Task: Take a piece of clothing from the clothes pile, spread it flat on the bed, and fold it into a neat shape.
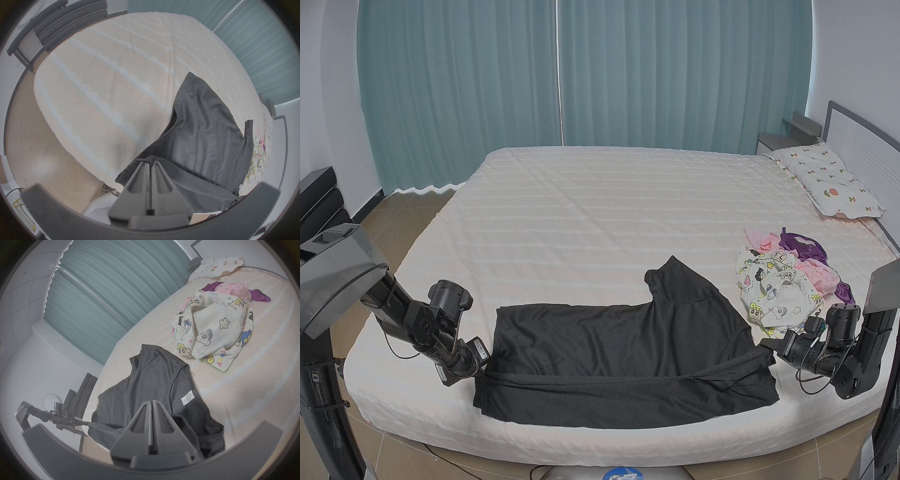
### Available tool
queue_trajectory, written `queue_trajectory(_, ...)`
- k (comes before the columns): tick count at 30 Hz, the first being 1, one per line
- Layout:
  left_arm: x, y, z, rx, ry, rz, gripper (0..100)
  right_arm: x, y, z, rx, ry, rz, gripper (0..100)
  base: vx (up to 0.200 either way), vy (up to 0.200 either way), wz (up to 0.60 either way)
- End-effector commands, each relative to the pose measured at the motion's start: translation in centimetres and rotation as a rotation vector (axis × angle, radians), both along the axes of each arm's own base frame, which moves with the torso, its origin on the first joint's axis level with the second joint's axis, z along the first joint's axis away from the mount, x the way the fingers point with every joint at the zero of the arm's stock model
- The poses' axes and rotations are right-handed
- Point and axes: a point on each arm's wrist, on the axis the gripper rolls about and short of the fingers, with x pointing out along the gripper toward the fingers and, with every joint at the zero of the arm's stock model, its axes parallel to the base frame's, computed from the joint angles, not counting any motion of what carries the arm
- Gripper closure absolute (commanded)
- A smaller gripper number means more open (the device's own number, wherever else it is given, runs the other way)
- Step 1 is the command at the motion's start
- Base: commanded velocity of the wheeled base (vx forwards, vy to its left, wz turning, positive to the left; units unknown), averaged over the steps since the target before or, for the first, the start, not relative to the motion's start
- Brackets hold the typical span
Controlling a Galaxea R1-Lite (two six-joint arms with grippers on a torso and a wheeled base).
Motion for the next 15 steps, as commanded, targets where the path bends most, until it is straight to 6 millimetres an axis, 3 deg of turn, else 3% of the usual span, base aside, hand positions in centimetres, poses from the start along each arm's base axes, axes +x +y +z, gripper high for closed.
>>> queue_trajectory(1, 0.6, -0.3, -0.9, 0.002, 0.013, -0.004, 100, 0.4, 0.2, -1.2, 0.002, 0.032, 0.008, 100, 0.000, 0.000, 0.00)
queue_trajectory(10, 1.1, -0.4, -1.1, 0.011, 0.005, -0.004, 100, 1.0, 0.5, -2.9, -0.023, 0.064, -0.016, 100, 0.000, 0.000, 0.00)
queue_trajectory(11, 1.1, -0.4, -1.1, 0.014, 0.005, -0.003, 0, 1.0, 0.5, -3.0, -0.022, 0.069, -0.016, 100, 0.000, 0.000, 0.00)
queue_trajectory(13, 1.1, -0.4, -1.0, 0.014, 0.005, -0.003, 0, 1.2, 0.5, -3.5, -0.021, 0.077, -0.015, 100, 0.000, 0.000, 0.00)
queue_trajectory(14, 1.1, -0.4, -1.0, 0.014, 0.005, -0.001, 0, 1.2, 0.5, -3.5, -0.021, 0.077, -0.015, 0, 0.000, 0.000, 0.00)
queue_trajectory(15, 1.0, -0.4, -0.9, 0.011, 0.004, 0.001, 0, 1.3, 0.6, -3.6, -0.019, 0.077, -0.015, 0, 0.000, 0.000, 0.00)
